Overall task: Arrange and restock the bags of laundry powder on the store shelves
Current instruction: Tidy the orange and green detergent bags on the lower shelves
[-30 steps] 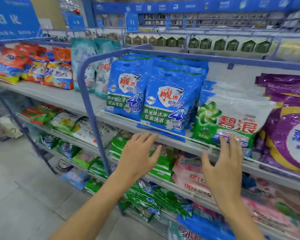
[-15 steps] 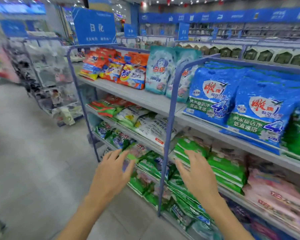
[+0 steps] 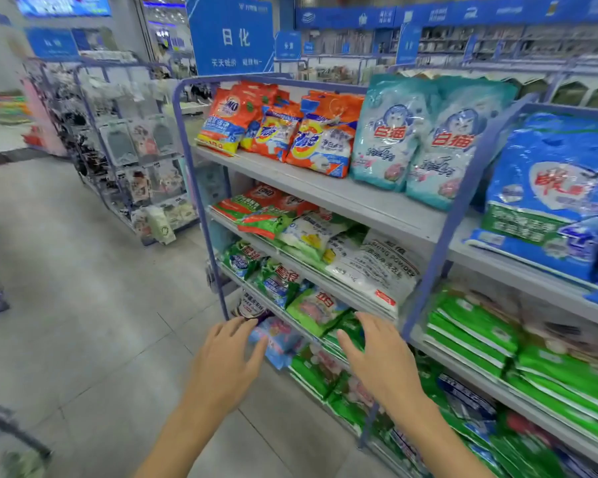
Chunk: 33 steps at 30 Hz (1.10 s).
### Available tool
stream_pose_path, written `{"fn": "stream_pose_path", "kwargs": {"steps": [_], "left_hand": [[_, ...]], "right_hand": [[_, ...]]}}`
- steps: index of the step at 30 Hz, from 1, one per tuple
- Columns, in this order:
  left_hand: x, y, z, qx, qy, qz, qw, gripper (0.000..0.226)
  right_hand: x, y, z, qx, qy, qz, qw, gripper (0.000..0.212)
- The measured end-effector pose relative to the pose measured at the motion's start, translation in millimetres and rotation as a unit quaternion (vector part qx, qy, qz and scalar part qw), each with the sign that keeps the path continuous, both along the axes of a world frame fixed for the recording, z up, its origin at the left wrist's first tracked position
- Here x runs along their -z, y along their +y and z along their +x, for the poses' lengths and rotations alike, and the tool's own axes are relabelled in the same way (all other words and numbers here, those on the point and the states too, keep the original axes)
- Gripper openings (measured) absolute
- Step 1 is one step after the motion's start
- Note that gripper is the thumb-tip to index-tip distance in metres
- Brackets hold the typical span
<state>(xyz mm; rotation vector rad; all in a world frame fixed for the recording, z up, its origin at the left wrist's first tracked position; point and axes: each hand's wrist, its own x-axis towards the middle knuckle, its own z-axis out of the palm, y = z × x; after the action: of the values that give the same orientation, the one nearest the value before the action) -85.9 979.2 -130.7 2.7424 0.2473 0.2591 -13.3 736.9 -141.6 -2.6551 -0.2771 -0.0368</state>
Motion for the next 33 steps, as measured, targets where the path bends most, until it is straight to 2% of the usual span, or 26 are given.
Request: {"fn": "stream_pose_path", "kwargs": {"steps": [9, 14, 25, 33], "left_hand": [[7.9, 113.0, 76.6, -0.032, 0.056, -0.01, 0.998, 0.05], [15.2, 173.1, 129.8, -0.023, 0.08, -0.021, 0.996, 0.053], [48.7, 328.1, 275.1, 0.071, 0.097, -0.037, 0.992, 0.05], [79.9, 376.9, 393.1, 0.169, 0.114, -0.016, 0.979, 0.043]], "right_hand": [[24.0, 133.1, 98.2, -0.027, 0.048, 0.031, 0.998, 0.057], [33.9, 189.2, 151.7, -0.023, 0.054, 0.016, 0.998, 0.055], [50.2, 320.6, 259.1, 0.089, 0.083, -0.004, 0.993, 0.068], [56.7, 373.4, 319.5, 0.188, 0.061, 0.022, 0.98, 0.06]]}}
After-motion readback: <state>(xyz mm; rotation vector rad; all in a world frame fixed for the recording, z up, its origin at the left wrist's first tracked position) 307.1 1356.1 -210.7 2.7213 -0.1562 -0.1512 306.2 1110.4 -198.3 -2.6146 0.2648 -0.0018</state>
